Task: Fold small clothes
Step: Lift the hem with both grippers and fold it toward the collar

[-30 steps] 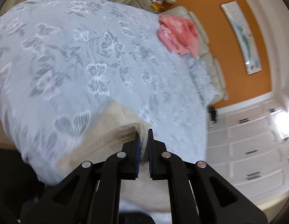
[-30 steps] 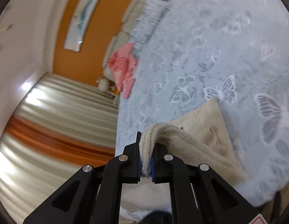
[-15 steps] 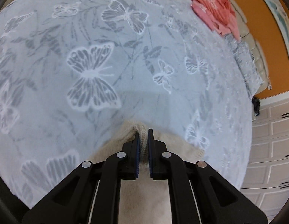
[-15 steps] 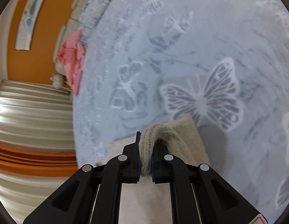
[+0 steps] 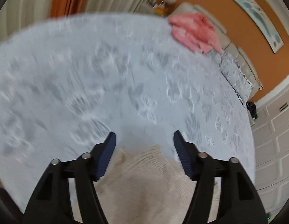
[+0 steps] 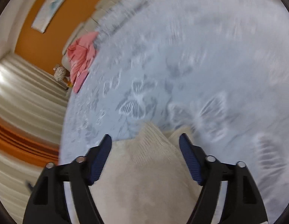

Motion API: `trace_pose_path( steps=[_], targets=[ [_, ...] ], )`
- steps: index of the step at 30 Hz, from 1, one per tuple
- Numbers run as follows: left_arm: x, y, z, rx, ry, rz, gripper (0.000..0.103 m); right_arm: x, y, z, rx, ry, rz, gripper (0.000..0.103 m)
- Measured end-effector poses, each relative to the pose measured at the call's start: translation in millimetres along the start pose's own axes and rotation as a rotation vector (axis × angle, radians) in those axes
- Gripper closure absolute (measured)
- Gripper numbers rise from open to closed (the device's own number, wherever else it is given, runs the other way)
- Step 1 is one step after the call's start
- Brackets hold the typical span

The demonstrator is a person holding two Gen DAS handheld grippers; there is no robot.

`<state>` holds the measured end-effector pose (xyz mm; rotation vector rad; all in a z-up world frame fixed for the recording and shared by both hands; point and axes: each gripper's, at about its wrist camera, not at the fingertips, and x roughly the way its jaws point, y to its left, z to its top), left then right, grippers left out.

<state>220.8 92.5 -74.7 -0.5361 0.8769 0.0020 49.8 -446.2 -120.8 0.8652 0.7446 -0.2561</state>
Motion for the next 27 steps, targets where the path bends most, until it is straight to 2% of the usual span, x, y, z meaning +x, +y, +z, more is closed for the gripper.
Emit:
trace_pose_path(
  steps=[3, 4, 6, 7, 8, 9, 13, 15, 17, 20, 21, 22, 24, 26, 27],
  targets=[
    [-12.8, 3.5, -8.4, 0.046, 0.047, 0.001, 0.041, -13.2, 0.0, -12.7, -0.042, 0.017, -0.022, 0.029],
    [-16.8, 5.3, -15.1, 0.051, 0.072, -0.013, 0.041, -13.5, 0.7, -18.2, -0.041, 0.043, 0.009, 0.032],
    [-21.7, 4.4, -28.4, 0.061, 0.095, -0.032, 0.041, -6.7, 10.8, -29.5, -0.061, 0.109, 0.065, 0.056],
    [-21.0, -0.8, -38.9, 0.09, 0.11, -0.03, 0.041, 1.1, 20.4, -35.9, -0.085, 0.151, 0.074, 0.063],
    [-16.6, -5.8, -44.1, 0.113, 0.123, -0.023, 0.041, 11.4, 31.8, -41.8, -0.121, 0.199, 0.084, 0.083],
    [-10.8, -13.7, -51.6, 0.143, 0.138, -0.008, 0.041, 27.2, 50.4, -49.5, -0.183, 0.257, 0.091, 0.098],
    [24.8, -49.7, -80.6, 0.281, 0.251, 0.013, 0.041, 78.2, 104.5, -69.9, -0.383, 0.373, 0.044, 0.101],
    [45.6, -56.9, -86.9, 0.322, 0.284, 0.069, 0.041, 107.7, 121.9, -69.5, -0.411, 0.406, 0.031, 0.101],
    [70.6, -60.2, -86.9, 0.362, 0.277, 0.152, 0.041, 131.4, 127.7, -65.7, -0.415, 0.434, 0.014, 0.101],
    [89.2, -60.6, -81.9, 0.385, 0.257, 0.216, 0.038, 172.7, 123.7, -57.5, -0.42, 0.462, -0.086, 0.102],
    [95.0, -59.9, -81.7, 0.394, 0.26, 0.223, 0.033, 182.5, 116.8, -55.9, -0.411, 0.474, -0.112, 0.103],
    [100.4, -61.6, -82.6, 0.415, 0.253, 0.228, 0.028, 192.9, 107.9, -49.5, -0.373, 0.472, -0.07, 0.103],
    [105.5, -67.2, -87.7, 0.47, 0.238, 0.252, 0.023, 196.5, 104.1, -40.0, -0.333, 0.476, -0.036, 0.103],
    [102.5, -70.9, -90.2, 0.471, 0.22, 0.259, 0.022, 186.6, 110.5, -37.5, -0.36, 0.46, -0.039, 0.103],
    [97.5, -69.8, -87.3, 0.449, 0.219, 0.235, 0.022, 170.3, 114.7, -35.9, -0.381, 0.429, -0.026, 0.092]
  ],
)
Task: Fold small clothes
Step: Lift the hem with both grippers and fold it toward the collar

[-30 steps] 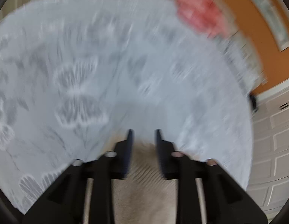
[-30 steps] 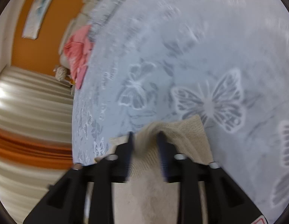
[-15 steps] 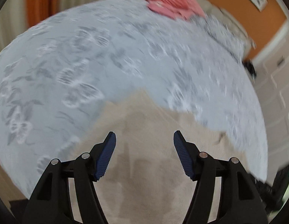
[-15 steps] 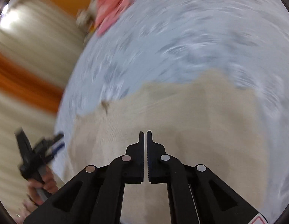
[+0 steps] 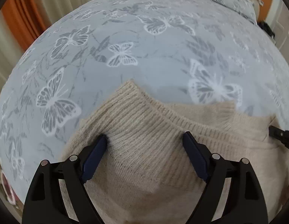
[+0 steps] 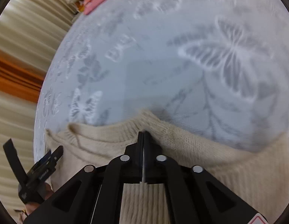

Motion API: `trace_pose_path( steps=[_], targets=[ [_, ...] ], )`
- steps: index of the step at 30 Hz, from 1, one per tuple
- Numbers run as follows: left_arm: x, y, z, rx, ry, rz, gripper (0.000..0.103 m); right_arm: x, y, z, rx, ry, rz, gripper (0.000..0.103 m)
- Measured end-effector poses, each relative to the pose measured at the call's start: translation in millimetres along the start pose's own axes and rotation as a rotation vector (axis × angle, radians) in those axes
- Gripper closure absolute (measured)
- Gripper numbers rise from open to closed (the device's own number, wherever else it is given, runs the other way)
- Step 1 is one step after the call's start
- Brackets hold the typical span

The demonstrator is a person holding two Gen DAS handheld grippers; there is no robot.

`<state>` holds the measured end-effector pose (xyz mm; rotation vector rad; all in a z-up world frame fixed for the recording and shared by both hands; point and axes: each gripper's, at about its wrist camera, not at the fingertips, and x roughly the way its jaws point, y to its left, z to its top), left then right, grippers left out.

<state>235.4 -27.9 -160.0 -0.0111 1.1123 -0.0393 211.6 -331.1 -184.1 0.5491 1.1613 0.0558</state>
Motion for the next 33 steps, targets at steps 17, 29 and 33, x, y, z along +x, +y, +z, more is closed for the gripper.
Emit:
trace_pose_path(
  steps=[17, 29, 33],
  targets=[
    [-12.2, 68.0, 22.9, -0.232, -0.004, -0.233, 0.085, -102.9, -91.9, -41.7, 0.185, -0.235, -0.099, 0.094],
    [-26.0, 80.2, 32.5, -0.244, -0.055, -0.138, 0.082, -110.5, -78.7, -44.1, 0.133, -0.248, -0.16, 0.086],
    [-69.3, 38.1, 20.8, -0.087, -0.12, -0.215, 0.054, -105.6, -17.2, -55.9, -0.005, -0.185, -0.046, 0.086]
  ],
)
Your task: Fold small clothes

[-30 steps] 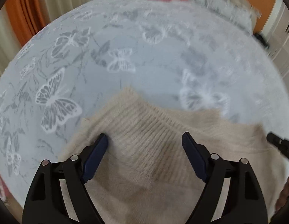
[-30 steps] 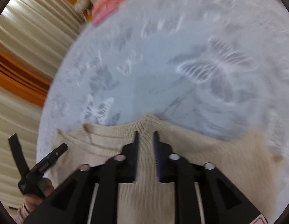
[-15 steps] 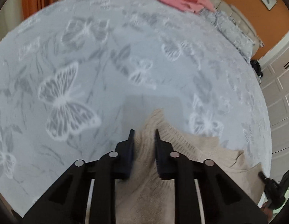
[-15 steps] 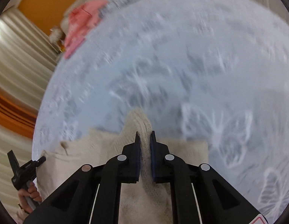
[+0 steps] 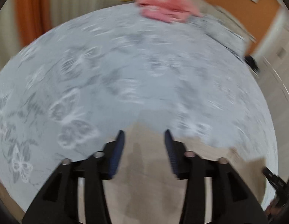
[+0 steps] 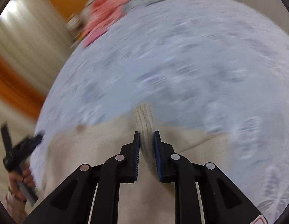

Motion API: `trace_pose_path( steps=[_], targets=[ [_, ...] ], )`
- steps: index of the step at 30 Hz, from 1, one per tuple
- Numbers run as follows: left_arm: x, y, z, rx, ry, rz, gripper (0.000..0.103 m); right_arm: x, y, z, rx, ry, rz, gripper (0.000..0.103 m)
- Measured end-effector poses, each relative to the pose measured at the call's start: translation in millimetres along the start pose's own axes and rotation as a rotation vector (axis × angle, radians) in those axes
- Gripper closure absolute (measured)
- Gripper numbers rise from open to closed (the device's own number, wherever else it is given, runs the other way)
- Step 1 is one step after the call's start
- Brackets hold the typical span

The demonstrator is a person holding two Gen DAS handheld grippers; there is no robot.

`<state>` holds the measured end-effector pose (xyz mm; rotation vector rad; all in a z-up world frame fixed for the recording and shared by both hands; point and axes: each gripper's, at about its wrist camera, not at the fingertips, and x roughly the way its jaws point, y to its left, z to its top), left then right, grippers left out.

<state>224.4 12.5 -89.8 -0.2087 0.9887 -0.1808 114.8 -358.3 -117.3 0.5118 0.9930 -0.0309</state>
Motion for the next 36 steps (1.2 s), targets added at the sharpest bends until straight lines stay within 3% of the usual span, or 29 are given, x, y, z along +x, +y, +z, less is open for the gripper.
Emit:
trace_pose_path(
  steps=[3, 5, 6, 7, 9, 11, 15, 16, 18, 19, 21, 23, 26, 28, 29, 30, 31, 33, 34, 36],
  targets=[
    [25.8, -47.4, -19.7, 0.112, 0.118, -0.048, 0.053, 39.3, 42.4, -10.7, -0.071, 0.122, 0.08, 0.086],
    [59.2, -57.2, -30.9, 0.12, 0.207, -0.003, 0.053, 79.2, 50.1, -8.5, -0.089, 0.209, 0.045, 0.09],
    [74.1, -57.5, -34.3, 0.115, 0.249, 0.022, 0.053, 98.5, 45.1, -2.5, -0.081, 0.224, -0.004, 0.1],
    [86.1, -57.2, -37.4, 0.117, 0.258, 0.059, 0.052, 105.9, 36.7, 3.8, -0.062, 0.223, -0.005, 0.103],
    [86.6, -66.1, -34.5, 0.164, 0.236, 0.09, 0.052, 101.3, 25.2, 18.0, 0.024, 0.198, -0.005, 0.102],
    [84.8, -68.7, -32.7, 0.166, 0.25, 0.089, 0.052, 75.3, 25.2, 29.6, 0.037, 0.119, -0.027, 0.09],
    [86.1, -62.5, -33.4, 0.172, 0.25, 0.064, 0.051, 22.2, 14.1, 14.4, 0.026, 0.033, -0.058, 0.088],
    [85.8, -64.9, -35.1, 0.191, 0.24, 0.07, 0.051, 12.4, 11.5, 5.9, 0.02, 0.023, -0.071, 0.084],
    [85.5, -67.3, -36.6, 0.218, 0.228, 0.085, 0.051, -8.2, 6.1, -14.3, 0.006, 0.02, -0.107, 0.059],
    [84.4, -66.0, -41.4, 0.225, 0.223, 0.089, 0.051, -10.0, 5.5, -23.8, -0.005, 0.018, -0.11, 0.058],
    [84.0, -65.9, -42.9, 0.23, 0.218, 0.092, 0.051, -12.0, 12.4, -38.0, -0.044, 0.033, -0.064, 0.058],
    [83.8, -65.6, -41.9, 0.219, 0.221, 0.09, 0.051, -11.2, 31.1, -52.1, -0.12, 0.09, 0.014, 0.058],
    [84.7, -65.4, -39.8, 0.209, 0.229, 0.089, 0.051, 16.5, 54.1, -65.9, -0.231, 0.194, 0.052, 0.061],
    [84.5, -66.4, -39.9, 0.214, 0.231, 0.093, 0.051, 40.8, 48.1, -61.0, -0.284, 0.244, 0.011, 0.081],
    [84.9, -67.0, -39.8, 0.221, 0.233, 0.096, 0.051, 45.3, 36.5, -49.8, -0.288, 0.226, -0.037, 0.103],
    [85.0, -67.2, -39.8, 0.225, 0.236, 0.097, 0.051, 43.2, 19.8, -33.5, -0.238, 0.193, -0.067, 0.103],
    [85.3, -67.3, -39.4, 0.23, 0.239, 0.095, 0.051, 26.8, -15.7, -5.4, -0.08, 0.091, -0.133, 0.103],
    [85.5, -66.2, -38.9, 0.232, 0.24, 0.087, 0.051, -3.6, -61.2, 18.0, 0.122, -0.04, -0.205, 0.088],
    [85.8, -65.3, -39.0, 0.231, 0.238, 0.083, 0.05, -24.9, -86.7, 26.4, 0.229, -0.097, -0.256, 0.088],
    [86.2, -65.5, -40.0, 0.231, 0.227, 0.082, 0.049, -42.3, -91.2, 29.2, 0.231, -0.112, -0.216, 0.089]
  ],
)
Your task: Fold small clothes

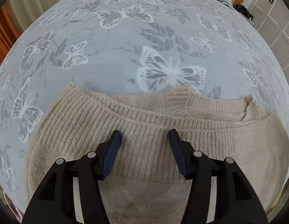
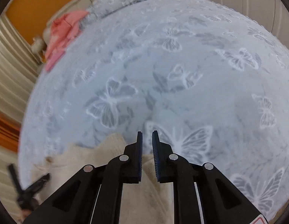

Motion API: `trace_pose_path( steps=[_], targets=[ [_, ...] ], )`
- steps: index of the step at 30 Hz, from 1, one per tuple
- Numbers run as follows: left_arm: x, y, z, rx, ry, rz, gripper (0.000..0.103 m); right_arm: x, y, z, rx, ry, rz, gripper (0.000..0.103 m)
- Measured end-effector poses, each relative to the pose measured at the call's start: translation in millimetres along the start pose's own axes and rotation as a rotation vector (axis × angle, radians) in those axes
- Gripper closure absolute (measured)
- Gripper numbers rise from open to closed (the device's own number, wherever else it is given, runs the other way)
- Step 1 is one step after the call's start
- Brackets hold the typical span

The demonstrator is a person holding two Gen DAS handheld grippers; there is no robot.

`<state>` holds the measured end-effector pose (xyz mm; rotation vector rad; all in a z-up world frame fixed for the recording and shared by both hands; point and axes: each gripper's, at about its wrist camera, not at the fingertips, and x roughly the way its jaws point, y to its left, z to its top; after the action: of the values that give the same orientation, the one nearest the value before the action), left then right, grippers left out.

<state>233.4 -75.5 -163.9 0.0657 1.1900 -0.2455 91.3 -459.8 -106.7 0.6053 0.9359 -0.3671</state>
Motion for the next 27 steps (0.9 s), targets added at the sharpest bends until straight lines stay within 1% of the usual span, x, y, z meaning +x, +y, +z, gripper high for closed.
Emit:
trace_pose_path(
  steps=[2, 3, 4, 5, 6, 7, 8, 9, 10, 11, 12, 13, 14, 15, 16, 17, 18, 19, 21, 23, 25, 26, 27],
  targets=[
    [0.7, -1.3, -2.0, 0.001, -0.011, 0.005, 0.048, -13.7, 25.8, -16.0, -0.149, 0.026, 0.051, 0.089],
    [1.0, -2.1, -2.9, 0.003, -0.018, 0.009, 0.048, -13.0, 41.9, -30.6, -0.22, 0.064, 0.085, 0.089],
    [1.4, -3.4, -4.1, 0.005, -0.026, 0.017, 0.048, -9.4, 50.3, -45.6, -0.263, 0.104, 0.107, 0.089],
    [1.5, -4.5, -5.0, 0.007, -0.032, 0.024, 0.047, -0.4, 60.2, -55.8, -0.3, 0.137, 0.114, 0.089],
    [1.2, -5.0, -5.4, 0.006, -0.034, 0.027, 0.047, 16.0, 66.6, -67.5, -0.353, 0.168, 0.08, 0.089],
    [1.0, -5.4, -5.4, 0.007, -0.034, 0.03, 0.047, 33.0, 64.3, -71.2, -0.372, 0.19, 0.017, 0.089],
    [0.5, -5.5, -5.2, 0.009, -0.031, 0.029, 0.047, 46.7, 57.5, -68.6, -0.358, 0.209, -0.019, 0.098],
    [-0.1, -4.6, -4.3, 0.014, -0.023, 0.023, 0.047, 55.6, 48.8, -65.6, -0.305, 0.216, -0.003, 0.099],
    [-1.3, -3.0, -3.1, 0.017, -0.016, 0.019, 0.047, 49.4, 39.9, -57.2, -0.206, 0.201, 0.039, 0.099],
    [-3.7, -1.1, -2.5, 0.017, -0.01, 0.013, 0.047, 41.0, 36.9, -51.8, -0.158, 0.186, 0.043, 0.096],
    [-7.4, 1.2, -2.2, 0.013, -0.007, 0.008, 0.047, 30.2, 36.4, -48.3, -0.137, 0.156, 0.036, 0.087],
    [-14.1, 5.0, -3.3, 0.004, -0.011, 0.009, 0.047, 15.9, 34.6, -47.7, -0.124, 0.12, 0.024, 0.085],
    [-22.6, 9.5, -5.9, -0.004, -0.025, 0.015, 0.047, 8.8, 29.7, -49.7, -0.112, 0.111, 0.021, 0.077],
    [-32.6, 16.2, -10.7, -0.015, -0.043, 0.012, 0.046, 3.8, 24.9, -55.1, -0.099, 0.114, 0.019, 0.067],
    [-39.7, 23.3, -15.3, -0.031, -0.054, 0.009, 0.042, -1.6, 17.9, -62.5, -0.094, 0.121, 0.007, 0.063],
    [-49.0, 35.6, -23.2, -0.069, -0.067, 0.003, 0.038, -7.8, 13.6, -74.7, -0.101, 0.122, -0.004, 0.058],
    [-54.6, 45.6, -29.7, -0.102, -0.073, -0.002, 0.032, -11.5, 7.8, -86.0, -0.121, 0.128, -0.016, 0.053],
    [-61.8, 63.5, -42.3, -0.162, -0.073, -0.004, 0.03, -14.9, 8.6, -91.7, -0.133, 0.139, -0.023, 0.05],
    [-70.0, 90.7, -62.9, -0.249, -0.061, 0.004, 0.03, -15.4, 6.1, -99.0, -0.154, 0.169, -0.049, 0.046],
    [-80.9, 119.9, -89.0, -0.347, -0.059, 0.015, 0.03, -21.2, 7.9, -107.3, -0.175, 0.172, -0.073, 0.043],
    [-92.3, 141.1, -111.8, -0.425, -0.068, 0.023, 0.03, -35.4, 11.4, -117.5, -0.197, 0.16, -0.096, 0.036],
    [-97.0, 148.1, -122.5, -0.451, -0.065, 0.013, 0.03, -40.6, 11.5, -122.0, -0.193, 0.151, -0.099, 0.03],
    [-100.8, 154.6, -132.6, -0.47, -0.057, -0.011, 0.03, -48.3, 7.6, -129.5, -0.182, 0.151, -0.101, 0.029]
  ],
)
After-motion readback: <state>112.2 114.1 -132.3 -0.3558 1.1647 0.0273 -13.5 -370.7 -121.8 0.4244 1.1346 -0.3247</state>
